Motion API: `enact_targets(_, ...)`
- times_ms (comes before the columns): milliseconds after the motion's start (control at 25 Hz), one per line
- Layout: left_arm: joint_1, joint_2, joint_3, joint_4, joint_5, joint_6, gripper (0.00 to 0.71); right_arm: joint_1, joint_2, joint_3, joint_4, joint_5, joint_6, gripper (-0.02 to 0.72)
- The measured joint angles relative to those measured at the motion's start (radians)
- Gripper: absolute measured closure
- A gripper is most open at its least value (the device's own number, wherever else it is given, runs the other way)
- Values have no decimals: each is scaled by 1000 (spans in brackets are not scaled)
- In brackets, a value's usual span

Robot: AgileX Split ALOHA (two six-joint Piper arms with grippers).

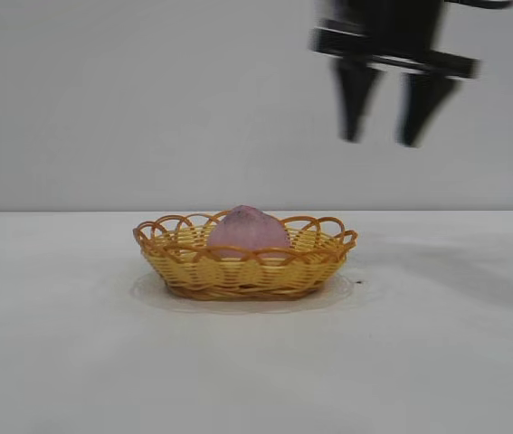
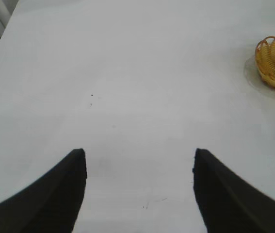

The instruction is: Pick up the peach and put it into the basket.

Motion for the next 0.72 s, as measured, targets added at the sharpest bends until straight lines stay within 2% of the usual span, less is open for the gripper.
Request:
enact_targets(120, 0, 0, 0, 0, 0, 0, 289, -18, 2, 19, 13, -25, 8, 258)
enact_targets(360, 0, 0, 0, 0, 0, 0, 289, -1, -53, 80, 37, -12, 8, 258)
enact_targets(560, 0, 0, 0, 0, 0, 0, 289, 1, -286, 381, 43, -86, 6, 258)
enact_targets(720, 0, 0, 0, 0, 0, 0, 289, 1, -499, 660, 28, -91, 5, 258)
